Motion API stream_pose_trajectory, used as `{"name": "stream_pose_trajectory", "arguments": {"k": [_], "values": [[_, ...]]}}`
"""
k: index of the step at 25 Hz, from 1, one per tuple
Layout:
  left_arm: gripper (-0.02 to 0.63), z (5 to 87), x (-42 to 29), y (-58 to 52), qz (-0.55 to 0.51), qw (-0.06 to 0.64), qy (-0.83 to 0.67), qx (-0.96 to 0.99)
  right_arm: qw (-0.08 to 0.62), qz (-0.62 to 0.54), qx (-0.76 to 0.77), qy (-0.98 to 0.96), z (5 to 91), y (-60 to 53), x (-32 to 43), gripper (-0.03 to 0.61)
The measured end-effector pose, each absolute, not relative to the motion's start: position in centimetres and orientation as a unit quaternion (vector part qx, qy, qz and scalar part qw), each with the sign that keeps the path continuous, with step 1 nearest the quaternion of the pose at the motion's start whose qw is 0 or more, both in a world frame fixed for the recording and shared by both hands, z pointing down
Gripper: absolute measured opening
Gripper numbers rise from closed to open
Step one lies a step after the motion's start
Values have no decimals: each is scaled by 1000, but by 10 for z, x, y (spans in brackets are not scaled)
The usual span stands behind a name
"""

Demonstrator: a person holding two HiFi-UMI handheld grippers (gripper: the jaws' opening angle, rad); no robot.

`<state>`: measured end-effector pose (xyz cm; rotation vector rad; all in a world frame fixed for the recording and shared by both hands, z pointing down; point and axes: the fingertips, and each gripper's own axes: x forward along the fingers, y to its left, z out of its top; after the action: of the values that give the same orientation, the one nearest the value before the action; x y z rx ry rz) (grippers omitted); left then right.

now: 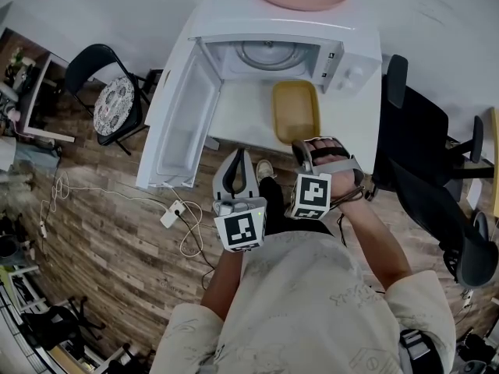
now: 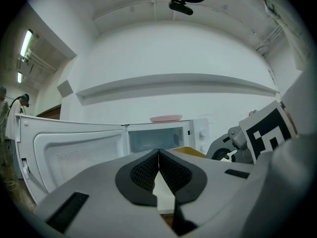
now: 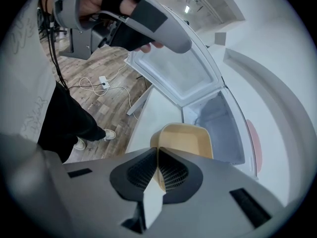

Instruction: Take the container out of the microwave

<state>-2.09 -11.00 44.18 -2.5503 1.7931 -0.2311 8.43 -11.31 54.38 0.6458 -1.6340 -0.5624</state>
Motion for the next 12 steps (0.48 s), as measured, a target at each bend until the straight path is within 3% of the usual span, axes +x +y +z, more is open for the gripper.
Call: {"name": "stream_pose_trajectory", "arguments": {"k": [12], "values": [[9, 431, -24, -118, -65, 25, 573, -817, 590, -252, 295, -708, 516, -114, 79, 26]]}}
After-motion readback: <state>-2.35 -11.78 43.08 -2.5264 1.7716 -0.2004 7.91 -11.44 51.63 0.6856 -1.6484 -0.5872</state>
